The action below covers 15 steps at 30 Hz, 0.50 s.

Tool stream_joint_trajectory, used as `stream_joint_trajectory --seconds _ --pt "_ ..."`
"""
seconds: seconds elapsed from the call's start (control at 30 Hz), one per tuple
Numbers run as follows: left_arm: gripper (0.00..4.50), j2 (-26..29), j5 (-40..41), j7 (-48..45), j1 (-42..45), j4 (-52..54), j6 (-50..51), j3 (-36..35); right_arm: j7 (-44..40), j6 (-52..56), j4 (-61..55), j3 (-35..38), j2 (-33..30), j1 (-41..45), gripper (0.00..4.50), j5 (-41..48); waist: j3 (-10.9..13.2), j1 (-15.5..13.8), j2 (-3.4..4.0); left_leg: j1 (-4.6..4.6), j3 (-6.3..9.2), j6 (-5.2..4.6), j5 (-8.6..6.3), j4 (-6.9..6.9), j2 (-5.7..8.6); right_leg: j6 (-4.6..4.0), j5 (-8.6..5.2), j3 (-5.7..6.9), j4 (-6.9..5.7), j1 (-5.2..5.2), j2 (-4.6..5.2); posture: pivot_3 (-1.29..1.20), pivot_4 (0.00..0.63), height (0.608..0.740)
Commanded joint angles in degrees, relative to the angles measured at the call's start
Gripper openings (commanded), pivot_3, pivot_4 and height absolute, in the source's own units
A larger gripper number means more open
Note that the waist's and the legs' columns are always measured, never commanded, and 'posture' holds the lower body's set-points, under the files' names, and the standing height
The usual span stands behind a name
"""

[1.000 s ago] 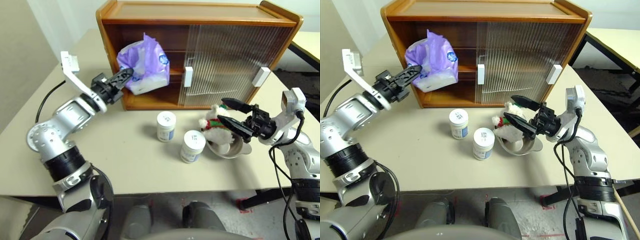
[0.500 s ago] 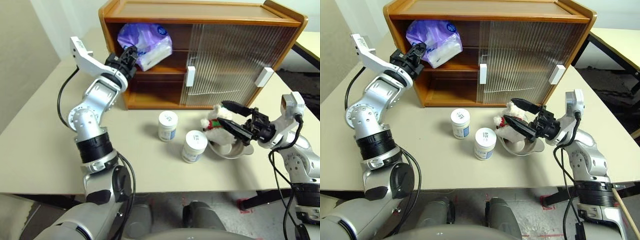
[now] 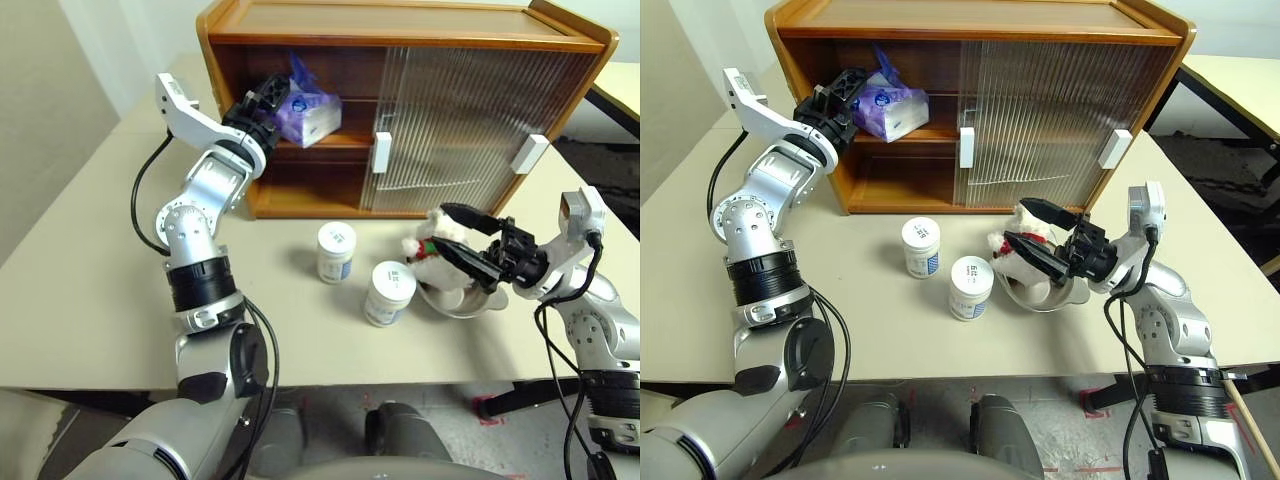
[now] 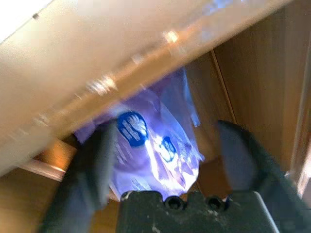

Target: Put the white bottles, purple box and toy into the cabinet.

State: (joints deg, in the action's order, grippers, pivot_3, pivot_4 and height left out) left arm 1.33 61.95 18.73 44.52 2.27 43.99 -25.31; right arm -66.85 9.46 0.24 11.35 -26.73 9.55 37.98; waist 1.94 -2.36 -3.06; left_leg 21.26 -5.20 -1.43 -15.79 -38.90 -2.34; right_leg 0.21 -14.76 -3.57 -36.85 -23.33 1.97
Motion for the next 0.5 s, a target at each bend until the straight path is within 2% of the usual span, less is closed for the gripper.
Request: stream_joint_trajectory --seconds 0.03,0.17,0.27,0.33,0.43,0.5 --pt "4.47 1.1 4.2 1.6 -4.4 5.2 4.8 1.0 -0.4 -0.8 0.0 -0.1 -0.6 0.1 4.5 -0.5 0.0 0.1 0.01 -0.01 0.0 0.0 0.0 0.0 -0.02 0.0 0.0 0.0 -0.03 0.0 0.0 0.1 0.0 0.74" --pt "4.47 8.0 9.5 -0.8 -11.0 11.8 11.9 2.1 -1.1 -0.8 0.8 -0.3 -0.9 0.6 4.5 -0.8 0.0 0.2 0.02 -0.04 0.01 0.01 0.0 0.0 -0.29 -0.05 0.03 0.02 -0.13 -0.03 -0.05 0.12 0.0 0.74" --pt "4.47 15.8 7.1 -10.4 -14.3 15.1 13.2 5.8 -1.9 -0.8 2.0 -0.4 -1.3 1.4 4.5 -1.0 0.0 0.1 0.02 -0.07 0.0 0.05 0.0 0.0 -0.28 -0.09 0.04 0.06 -0.17 -0.04 -0.07 0.13 0.0 0.74" --pt "4.47 18.7 6.1 -17.4 -15.0 16.4 11.1 7.3 -2.2 -0.8 2.7 -0.4 -1.5 2.1 4.5 -1.0 0.0 -0.2 0.03 -0.07 -0.02 0.32 -0.1 0.0 -0.22 -0.13 0.01 0.09 -0.13 -0.04 -0.07 0.14 0.0 0.74" --pt "3.91 21.6 2.0 -25.0 -14.5 16.4 6.7 9.0 -2.7 -1.0 3.9 -0.5 -1.7 3.2 4.5 -1.2 0.0 -0.4 0.03 -0.05 -0.04 0.32 -0.03 -0.02 -0.02 -0.13 0.02 0.14 -0.06 0.02 -0.01 0.15 0.0 0.74" --pt "3.28 26.7 -7.6 -31.7 -14.6 15.7 2.2 15.2 -2.8 -1.0 4.0 -0.8 -1.4 3.4 4.5 -1.4 0.0 -0.4 0.03 -0.06 -0.04 0.33 0.0 -0.02 -0.01 -0.16 0.04 0.13 -0.06 0.02 -0.01 0.15 0.0 0.74"
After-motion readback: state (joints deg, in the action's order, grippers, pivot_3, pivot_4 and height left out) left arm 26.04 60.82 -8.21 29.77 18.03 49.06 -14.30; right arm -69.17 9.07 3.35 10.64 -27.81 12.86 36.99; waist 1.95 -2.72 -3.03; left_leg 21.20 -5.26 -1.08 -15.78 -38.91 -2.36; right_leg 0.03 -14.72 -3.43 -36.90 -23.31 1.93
